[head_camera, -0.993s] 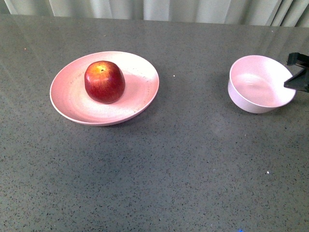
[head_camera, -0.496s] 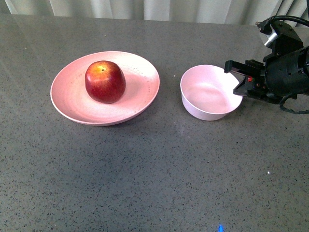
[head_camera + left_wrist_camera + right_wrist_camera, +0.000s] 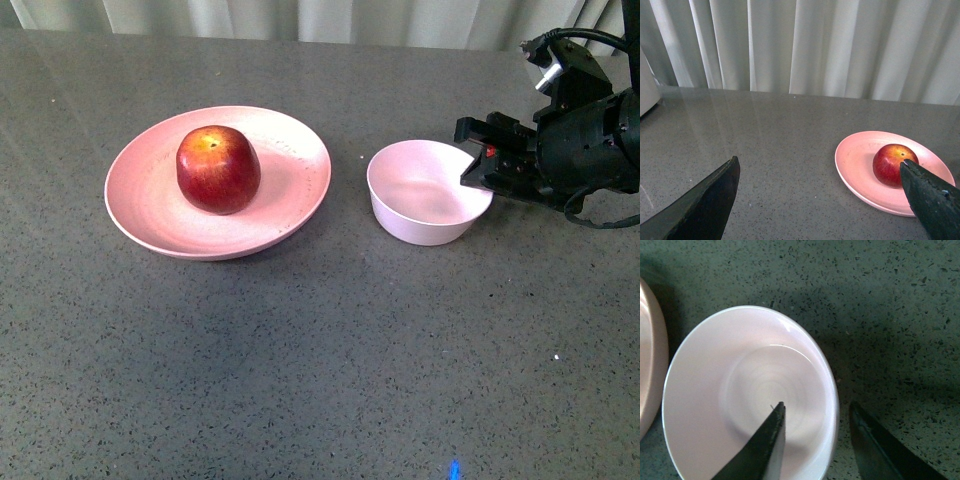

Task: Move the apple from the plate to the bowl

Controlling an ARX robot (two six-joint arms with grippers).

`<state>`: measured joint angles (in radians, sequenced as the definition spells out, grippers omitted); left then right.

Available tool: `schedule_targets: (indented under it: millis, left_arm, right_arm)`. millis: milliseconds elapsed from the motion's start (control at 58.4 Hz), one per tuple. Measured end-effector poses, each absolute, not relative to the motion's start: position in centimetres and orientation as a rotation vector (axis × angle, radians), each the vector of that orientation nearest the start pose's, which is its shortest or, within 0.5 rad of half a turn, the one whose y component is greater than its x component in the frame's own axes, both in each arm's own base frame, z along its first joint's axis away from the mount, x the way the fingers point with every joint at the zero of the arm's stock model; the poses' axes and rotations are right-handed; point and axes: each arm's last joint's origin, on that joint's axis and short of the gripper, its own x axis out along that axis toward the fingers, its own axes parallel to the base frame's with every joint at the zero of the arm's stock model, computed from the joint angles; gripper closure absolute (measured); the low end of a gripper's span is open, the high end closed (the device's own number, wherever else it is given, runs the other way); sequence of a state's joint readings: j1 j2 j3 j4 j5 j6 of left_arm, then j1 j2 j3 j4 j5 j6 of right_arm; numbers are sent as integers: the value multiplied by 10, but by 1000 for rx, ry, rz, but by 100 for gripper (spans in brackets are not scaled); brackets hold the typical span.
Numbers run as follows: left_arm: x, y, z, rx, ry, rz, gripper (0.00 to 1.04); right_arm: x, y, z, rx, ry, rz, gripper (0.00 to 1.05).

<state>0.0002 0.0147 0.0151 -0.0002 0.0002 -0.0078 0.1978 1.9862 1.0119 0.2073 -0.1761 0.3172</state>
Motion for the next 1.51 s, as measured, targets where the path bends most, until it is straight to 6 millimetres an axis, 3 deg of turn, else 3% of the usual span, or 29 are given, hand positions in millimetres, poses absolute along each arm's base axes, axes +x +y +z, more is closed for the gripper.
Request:
schedule_targets:
  millis: [120, 240, 342, 428, 530, 941, 1164, 1506]
  left_arm:
    - [98, 0, 167, -8, 0, 0, 9]
    - [98, 0, 167, -8, 0, 0, 9]
    - [98, 0, 167, -8, 0, 0, 9]
    - [98, 0, 167, -8, 0, 0, 9]
    - [98, 0, 167, -8, 0, 0, 9]
    - [98, 0, 167, -8, 0, 0, 9]
    - [98, 0, 167, -8, 0, 0, 9]
    - [98, 0, 167, -8, 0, 0, 9]
  right_arm:
    - [366, 69, 132, 321, 738, 259, 38]
    - [340, 40, 180, 359, 565, 323, 9]
    - [309, 18, 211, 365, 433, 340, 9]
    - [299, 16, 215, 199, 170, 144, 22]
    - [278, 12, 203, 82, 39, 14, 38]
    - [210, 0, 182, 7, 12, 0, 103]
    - [181, 0, 175, 5, 14, 0, 103]
    - [152, 0, 161, 4, 21, 0, 103]
